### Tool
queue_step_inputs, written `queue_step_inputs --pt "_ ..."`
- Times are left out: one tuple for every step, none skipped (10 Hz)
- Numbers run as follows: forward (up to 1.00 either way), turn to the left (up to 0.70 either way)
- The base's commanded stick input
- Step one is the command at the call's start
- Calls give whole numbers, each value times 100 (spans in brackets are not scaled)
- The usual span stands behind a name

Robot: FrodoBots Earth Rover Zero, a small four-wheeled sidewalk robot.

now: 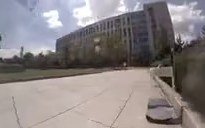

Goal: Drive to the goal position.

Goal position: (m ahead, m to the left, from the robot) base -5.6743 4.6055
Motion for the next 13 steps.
queue_step_inputs --pt "70 35" --pt "70 35" --pt "70 35" --pt "70 35" --pt "70 35" --pt "70 35" --pt "70 35" --pt "70 35" --pt "70 35" --pt "70 35" --pt "70 35" --pt "70 35" --pt "70 35"
